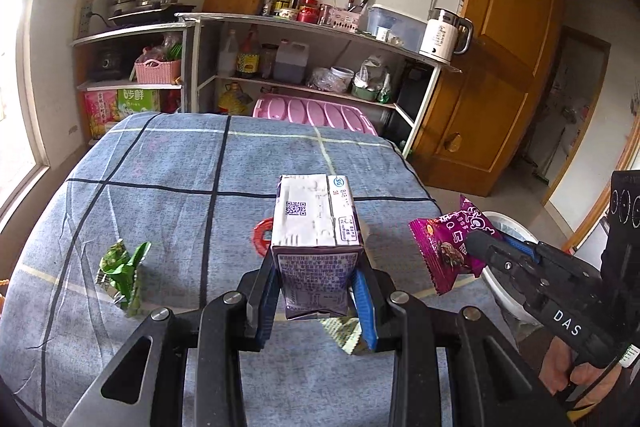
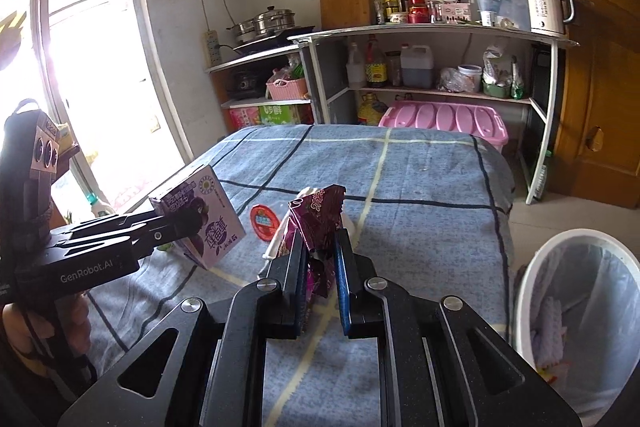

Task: Collect trash
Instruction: 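Carry the milk carton and purple packet over the bin with both tools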

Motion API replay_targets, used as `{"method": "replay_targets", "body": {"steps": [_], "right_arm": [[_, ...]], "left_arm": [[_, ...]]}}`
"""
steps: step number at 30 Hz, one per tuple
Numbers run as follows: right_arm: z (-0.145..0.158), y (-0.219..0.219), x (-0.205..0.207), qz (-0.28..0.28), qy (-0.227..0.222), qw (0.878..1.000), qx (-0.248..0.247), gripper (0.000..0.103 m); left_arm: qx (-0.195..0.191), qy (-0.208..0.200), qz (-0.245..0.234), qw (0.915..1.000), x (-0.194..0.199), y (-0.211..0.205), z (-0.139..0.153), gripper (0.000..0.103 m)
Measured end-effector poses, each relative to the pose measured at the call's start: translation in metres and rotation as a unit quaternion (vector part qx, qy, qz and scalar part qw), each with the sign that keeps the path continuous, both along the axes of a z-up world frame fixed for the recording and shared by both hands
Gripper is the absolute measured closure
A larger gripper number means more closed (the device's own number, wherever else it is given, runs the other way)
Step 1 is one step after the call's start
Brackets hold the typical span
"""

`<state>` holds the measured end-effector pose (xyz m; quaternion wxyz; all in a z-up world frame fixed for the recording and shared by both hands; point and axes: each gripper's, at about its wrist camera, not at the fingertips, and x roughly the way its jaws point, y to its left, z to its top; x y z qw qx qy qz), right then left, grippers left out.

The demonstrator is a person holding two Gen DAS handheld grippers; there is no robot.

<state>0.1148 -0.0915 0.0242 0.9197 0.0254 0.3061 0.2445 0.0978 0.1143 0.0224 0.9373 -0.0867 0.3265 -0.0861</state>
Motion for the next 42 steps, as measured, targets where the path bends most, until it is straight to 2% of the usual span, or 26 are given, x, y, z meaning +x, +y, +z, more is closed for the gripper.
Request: {"method": "replay_targets", "body": {"steps": [12,23,33,42], "right_arm": [[0.008,-0.077,-0.019,-0.071,-0.009,0.997,-0.001,0.09],[0.002,-0.156,-0.026,-0.148,0.003,0.989,-0.009,0.09],[-0.016,-0.218,-0.024,-0.21,0.028,0.977,-0.025,0.09],[-0.04,-0.253,-0.016,-0.234,0.059,0.97,-0.04,0.088]], "left_arm": [[0.002,-0.006,-0.088,0.9961,0.004,-0.088,0.009,0.069],[-0.005,0.007,-0.178,0.984,0.02,-0.184,0.002,0.069],[-0.001,0.038,-0.233,0.9718,0.038,-0.259,-0.017,0.069],[0.016,0.069,-0.256,0.9641,0.051,-0.299,-0.042,0.069]]}}
